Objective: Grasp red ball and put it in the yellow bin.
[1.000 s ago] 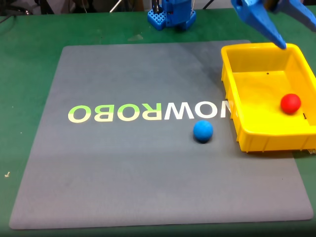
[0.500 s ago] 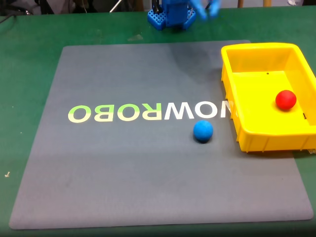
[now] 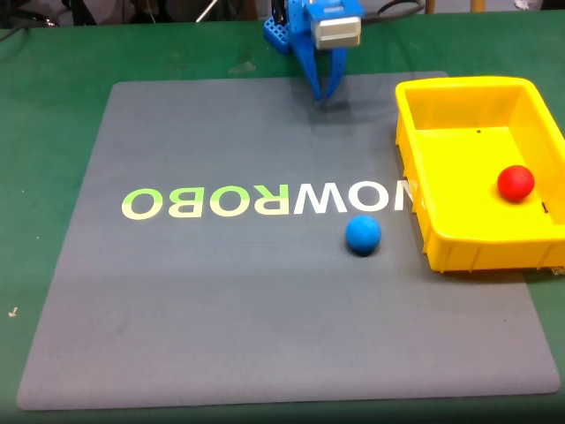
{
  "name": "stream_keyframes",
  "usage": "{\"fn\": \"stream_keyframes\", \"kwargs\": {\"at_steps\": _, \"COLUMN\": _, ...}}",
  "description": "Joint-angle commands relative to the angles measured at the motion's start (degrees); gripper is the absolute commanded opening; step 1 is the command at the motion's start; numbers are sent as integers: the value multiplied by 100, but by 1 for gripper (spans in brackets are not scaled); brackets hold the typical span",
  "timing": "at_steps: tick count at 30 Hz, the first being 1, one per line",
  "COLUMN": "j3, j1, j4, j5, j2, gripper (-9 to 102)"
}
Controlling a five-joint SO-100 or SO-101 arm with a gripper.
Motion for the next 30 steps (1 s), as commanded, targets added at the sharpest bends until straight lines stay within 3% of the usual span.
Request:
{"fn": "stream_keyframes", "kwargs": {"at_steps": 1, "j3": 281, "j1": 141, "j4": 176, "j5": 62, "j2": 79, "gripper": 0}}
{"fn": "stream_keyframes", "kwargs": {"at_steps": 12, "j3": 352, "j1": 220, "j4": 1072, "j5": 114, "j2": 88, "gripper": 0}}
{"fn": "stream_keyframes", "kwargs": {"at_steps": 30, "j3": 352, "j1": 229, "j4": 1072, "j5": 237, "j2": 88, "gripper": 0}}
